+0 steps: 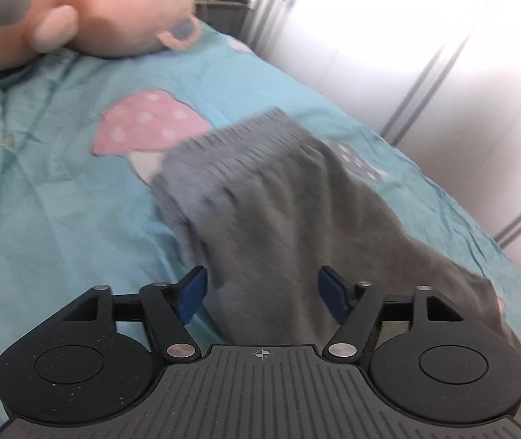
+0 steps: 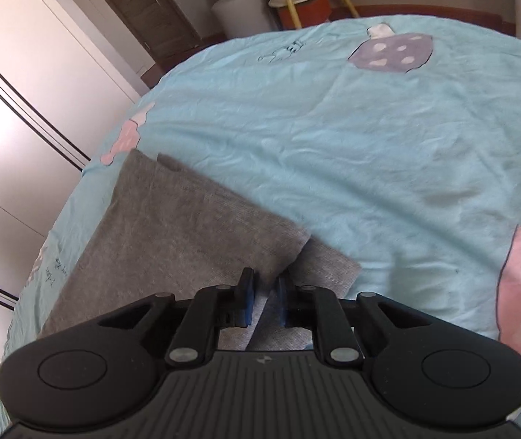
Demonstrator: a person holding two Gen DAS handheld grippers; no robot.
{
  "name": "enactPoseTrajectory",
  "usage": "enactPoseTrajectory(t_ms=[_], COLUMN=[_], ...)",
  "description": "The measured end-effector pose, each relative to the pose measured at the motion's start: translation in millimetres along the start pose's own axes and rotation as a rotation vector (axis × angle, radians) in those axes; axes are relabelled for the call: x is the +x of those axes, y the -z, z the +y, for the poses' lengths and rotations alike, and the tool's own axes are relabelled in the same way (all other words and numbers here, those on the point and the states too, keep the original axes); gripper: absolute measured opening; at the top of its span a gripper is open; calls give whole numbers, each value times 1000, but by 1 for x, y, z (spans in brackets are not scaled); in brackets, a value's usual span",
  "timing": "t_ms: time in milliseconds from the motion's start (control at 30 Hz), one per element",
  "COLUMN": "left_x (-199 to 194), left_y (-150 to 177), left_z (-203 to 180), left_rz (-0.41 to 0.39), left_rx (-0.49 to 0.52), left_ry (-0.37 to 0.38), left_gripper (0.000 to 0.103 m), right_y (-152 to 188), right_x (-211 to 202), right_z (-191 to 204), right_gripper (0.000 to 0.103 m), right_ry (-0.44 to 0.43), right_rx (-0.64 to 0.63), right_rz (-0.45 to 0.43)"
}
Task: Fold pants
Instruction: 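Lower the held hem onto the folded pants and open the right gripper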
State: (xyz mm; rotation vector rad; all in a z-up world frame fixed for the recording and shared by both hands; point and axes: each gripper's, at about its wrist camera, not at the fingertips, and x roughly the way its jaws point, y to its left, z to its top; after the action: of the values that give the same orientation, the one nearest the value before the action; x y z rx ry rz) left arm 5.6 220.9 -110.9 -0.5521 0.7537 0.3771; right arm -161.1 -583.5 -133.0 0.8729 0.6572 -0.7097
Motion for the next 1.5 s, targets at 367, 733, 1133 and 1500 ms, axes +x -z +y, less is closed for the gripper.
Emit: enactPoseTrajectory(t_ms=[367,733,1133,1500], left_x=[0,-1,-1,-12], left_y=[10,9,8,-1], left_z=[6,10,16,9], left_rz=[17,14,11,-94], left_rx=[45,48,23,28], left_ry=[-14,-25,-5,109], left_gripper=[79,80,81,79], right_y=[-3,19,15,34], right_x=[-8,3,-4,-22], right_z=[-4,-13,2,47], right_gripper=[2,2,5,7], right_ry=[-96,36,112,-9], right_rx=[129,22,-84,-186], right_rz=[-25,-33,-59,-90])
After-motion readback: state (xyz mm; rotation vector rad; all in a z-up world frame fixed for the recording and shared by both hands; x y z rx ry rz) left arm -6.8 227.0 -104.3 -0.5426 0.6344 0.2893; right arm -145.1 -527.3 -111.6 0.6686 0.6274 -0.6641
